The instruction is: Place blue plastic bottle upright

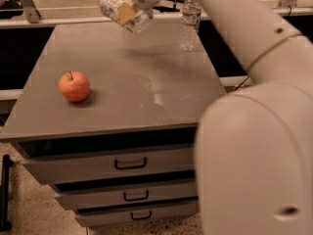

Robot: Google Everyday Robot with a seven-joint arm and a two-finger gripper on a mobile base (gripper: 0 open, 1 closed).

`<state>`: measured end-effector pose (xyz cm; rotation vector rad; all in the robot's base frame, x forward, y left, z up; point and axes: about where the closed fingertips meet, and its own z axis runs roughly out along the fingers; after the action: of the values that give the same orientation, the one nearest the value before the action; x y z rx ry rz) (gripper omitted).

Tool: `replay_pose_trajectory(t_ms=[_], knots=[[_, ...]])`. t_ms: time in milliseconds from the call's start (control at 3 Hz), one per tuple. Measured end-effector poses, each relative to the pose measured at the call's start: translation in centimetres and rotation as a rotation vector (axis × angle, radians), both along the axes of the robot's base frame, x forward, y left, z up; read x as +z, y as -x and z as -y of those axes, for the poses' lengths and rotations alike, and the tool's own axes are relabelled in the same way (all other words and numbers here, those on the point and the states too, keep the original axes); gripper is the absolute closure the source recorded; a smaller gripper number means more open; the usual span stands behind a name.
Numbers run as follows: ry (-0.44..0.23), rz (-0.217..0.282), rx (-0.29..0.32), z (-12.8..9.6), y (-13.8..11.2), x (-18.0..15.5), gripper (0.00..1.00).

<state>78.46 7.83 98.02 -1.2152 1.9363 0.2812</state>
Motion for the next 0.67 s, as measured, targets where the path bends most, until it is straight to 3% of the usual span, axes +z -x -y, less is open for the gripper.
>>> replay_pose_trajectory(t_ms=[333, 667], knots=[[-0.179, 0.095, 0.101, 1.1, 3.4, 2.2, 1.00], [-0.363, 0.164, 0.131, 2.8, 4.9, 2.7, 1.00]])
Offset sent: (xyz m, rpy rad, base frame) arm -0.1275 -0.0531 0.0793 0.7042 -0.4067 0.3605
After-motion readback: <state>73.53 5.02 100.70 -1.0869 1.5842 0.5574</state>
